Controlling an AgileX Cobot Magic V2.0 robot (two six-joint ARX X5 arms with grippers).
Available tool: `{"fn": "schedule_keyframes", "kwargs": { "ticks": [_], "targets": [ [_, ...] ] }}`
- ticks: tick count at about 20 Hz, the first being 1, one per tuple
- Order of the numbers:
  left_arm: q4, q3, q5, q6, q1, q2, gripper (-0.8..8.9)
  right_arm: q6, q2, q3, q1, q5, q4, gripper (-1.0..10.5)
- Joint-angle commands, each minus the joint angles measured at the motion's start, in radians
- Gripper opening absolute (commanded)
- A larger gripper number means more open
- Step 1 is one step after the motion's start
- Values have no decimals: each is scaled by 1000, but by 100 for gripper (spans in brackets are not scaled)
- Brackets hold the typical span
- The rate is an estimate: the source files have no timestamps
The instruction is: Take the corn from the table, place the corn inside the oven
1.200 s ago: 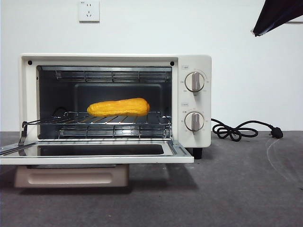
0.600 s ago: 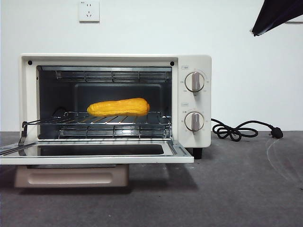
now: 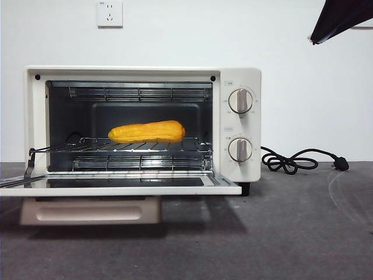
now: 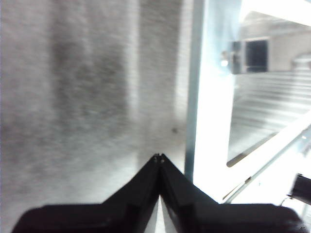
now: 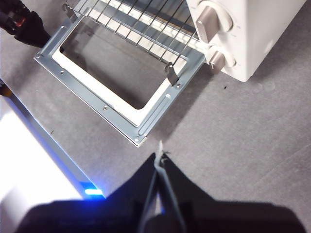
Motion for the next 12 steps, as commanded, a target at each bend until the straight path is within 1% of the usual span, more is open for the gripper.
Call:
{"fn": "schedule_keyframes", "kwargs": {
  "ticks": [1, 8, 12],
  "targets": [
    [-13, 0, 60, 8, -5, 8, -8, -8, 4, 1, -1, -4, 0, -12],
    [-117, 89, 60, 24, -6, -3, -8, -8, 4, 1, -1, -4, 0, -12],
    [-161, 167, 60, 23, -6, -45, -8, -8, 4, 1, -1, -4, 0, -12]
  ]
}}
